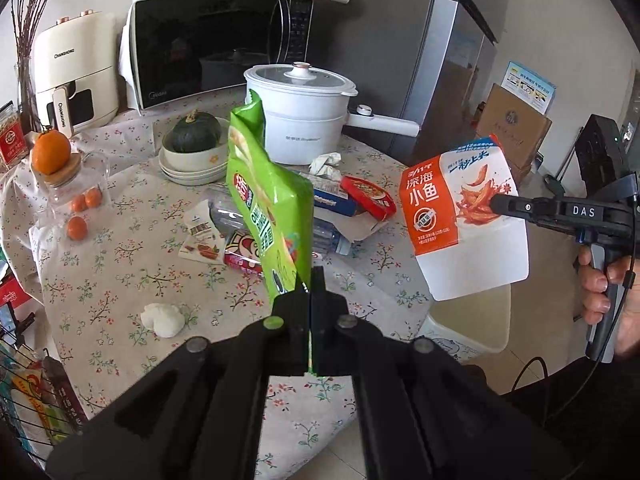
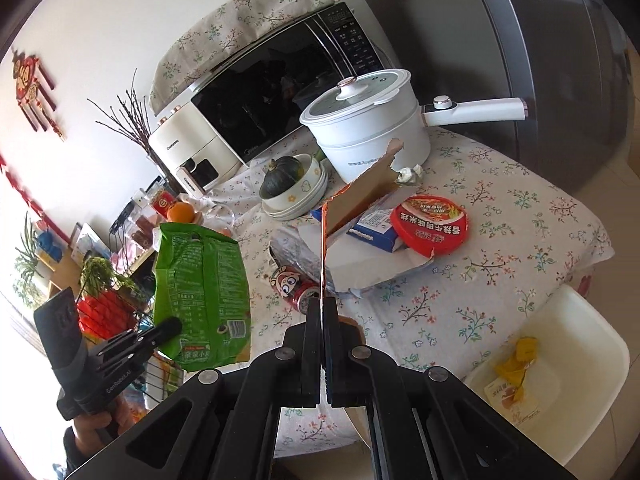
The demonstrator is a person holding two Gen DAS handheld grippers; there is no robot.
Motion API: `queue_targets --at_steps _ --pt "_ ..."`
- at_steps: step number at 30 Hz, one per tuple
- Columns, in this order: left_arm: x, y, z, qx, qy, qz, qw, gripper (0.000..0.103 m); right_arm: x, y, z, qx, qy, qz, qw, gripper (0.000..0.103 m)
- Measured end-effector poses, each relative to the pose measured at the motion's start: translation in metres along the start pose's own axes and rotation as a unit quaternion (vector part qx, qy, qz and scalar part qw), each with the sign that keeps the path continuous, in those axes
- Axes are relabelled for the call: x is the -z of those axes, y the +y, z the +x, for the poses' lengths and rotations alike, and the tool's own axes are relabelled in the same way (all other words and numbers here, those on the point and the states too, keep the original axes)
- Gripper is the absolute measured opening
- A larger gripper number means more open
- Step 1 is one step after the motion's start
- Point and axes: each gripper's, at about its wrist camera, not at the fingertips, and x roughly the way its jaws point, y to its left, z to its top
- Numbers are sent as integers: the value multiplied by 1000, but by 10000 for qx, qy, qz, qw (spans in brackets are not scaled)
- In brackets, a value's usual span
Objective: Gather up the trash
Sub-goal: 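Carry the green bag to the bin and open the left gripper while the right gripper carries the fish bag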
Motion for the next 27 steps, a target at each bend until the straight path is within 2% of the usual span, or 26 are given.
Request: queue_targets --at_steps 7,14,27 --pt "-6 -50 19 559 54 264 9981 0 6 -53 -35 508 -161 370 9979 2" --pt "-7 -104 45 1022 235 602 9927 0 22 -110 -55 1098 -65 735 9912 2" --pt "13 -210 109 1922 637 1157 9724 0 54 -191 -77 1849 158 1294 9741 2"
